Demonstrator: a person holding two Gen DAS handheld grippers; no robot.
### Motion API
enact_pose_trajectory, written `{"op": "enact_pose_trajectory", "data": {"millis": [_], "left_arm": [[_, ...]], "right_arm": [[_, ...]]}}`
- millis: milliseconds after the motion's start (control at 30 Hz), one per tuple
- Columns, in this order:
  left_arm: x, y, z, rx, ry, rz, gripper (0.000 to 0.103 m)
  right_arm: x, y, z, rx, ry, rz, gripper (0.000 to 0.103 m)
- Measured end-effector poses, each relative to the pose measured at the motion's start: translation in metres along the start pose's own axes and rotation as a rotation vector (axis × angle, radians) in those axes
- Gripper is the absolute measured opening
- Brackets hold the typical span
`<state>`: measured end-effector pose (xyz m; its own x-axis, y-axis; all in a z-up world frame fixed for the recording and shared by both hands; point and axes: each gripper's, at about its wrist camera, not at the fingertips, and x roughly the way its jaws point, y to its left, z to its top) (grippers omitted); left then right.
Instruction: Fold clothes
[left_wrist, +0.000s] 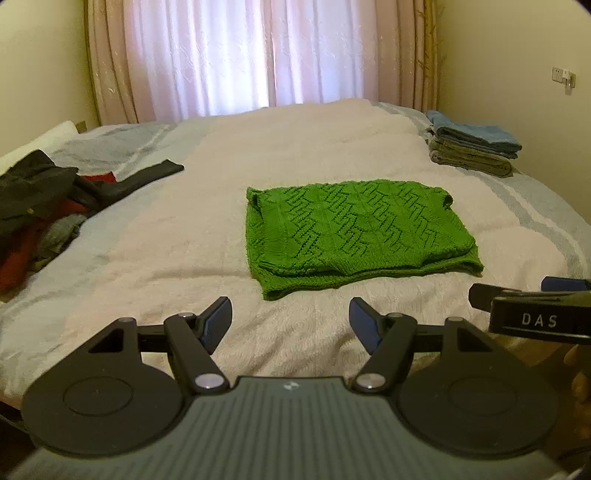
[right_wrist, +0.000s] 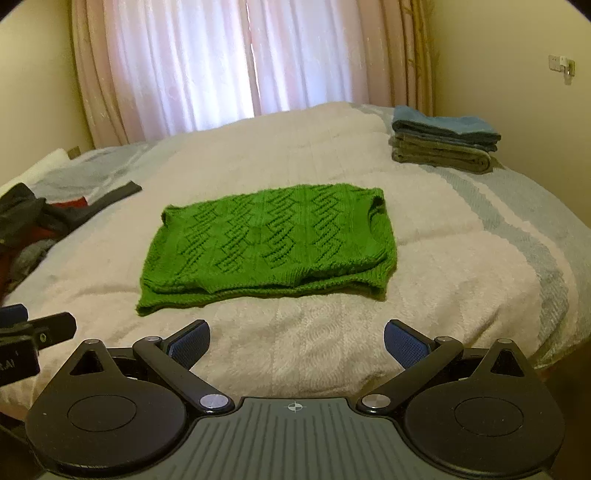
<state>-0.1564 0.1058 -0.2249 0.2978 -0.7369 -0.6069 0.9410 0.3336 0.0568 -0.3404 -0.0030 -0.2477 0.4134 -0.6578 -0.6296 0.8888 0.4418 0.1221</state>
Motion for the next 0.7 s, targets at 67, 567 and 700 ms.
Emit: {"op": "enact_pose_trajectory", "data": {"millis": [67,567,700], "left_arm": [[0.010,0.005,0.003,-0.010,0.007,-0.022,0.067],[0.107,0.036,0.011,-0.086,0.115,-0.107,0.067],[0.127,0.045,0.011,-0.102,0.136,-0.117,0.067]], "right_arm": [[0.009,0.001,0.003,-0.003,0.012,-0.015,0.103],[0.084,-0.002,0.018,-0.031,0.133,-0.119,0.103],[0.097,-0.013,0.020,-0.002,0.136,-0.112,0.103]]}}
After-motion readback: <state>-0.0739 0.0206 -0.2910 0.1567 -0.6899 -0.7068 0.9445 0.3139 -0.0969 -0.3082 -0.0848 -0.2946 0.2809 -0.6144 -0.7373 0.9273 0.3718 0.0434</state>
